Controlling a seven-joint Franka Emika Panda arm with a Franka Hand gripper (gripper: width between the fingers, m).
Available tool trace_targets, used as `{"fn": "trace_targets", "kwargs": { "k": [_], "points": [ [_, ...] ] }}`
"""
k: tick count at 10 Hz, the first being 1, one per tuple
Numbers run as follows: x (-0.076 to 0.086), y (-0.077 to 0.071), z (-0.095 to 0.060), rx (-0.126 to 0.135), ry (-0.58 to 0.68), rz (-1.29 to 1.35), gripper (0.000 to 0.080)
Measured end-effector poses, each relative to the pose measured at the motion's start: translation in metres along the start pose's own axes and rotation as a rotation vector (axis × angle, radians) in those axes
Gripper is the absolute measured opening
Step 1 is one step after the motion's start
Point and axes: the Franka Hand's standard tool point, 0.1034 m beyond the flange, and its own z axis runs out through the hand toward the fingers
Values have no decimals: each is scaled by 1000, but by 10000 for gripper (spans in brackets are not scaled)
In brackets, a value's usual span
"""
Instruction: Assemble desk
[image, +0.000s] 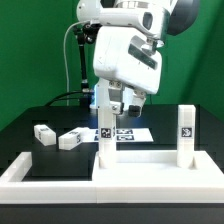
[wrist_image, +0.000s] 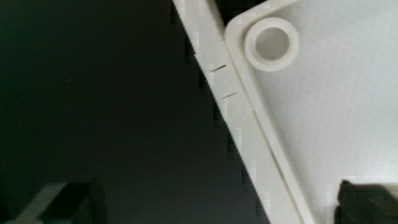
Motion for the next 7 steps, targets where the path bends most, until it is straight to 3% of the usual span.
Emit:
{"fn": "trace_targets", "kwargs": {
  "k": [1, 2, 4, 6, 7],
  "points": [
    [-2, 0, 0, 1, 1, 67, 648],
    [-21, 0, -3, 20, 8, 133, 648],
    [-73, -2, -9, 62, 2, 278, 648],
    [-118, -5, -1, 92, -19, 494, 648],
    [-111, -6, -2, 91, -17, 546, 648]
  ]
}}
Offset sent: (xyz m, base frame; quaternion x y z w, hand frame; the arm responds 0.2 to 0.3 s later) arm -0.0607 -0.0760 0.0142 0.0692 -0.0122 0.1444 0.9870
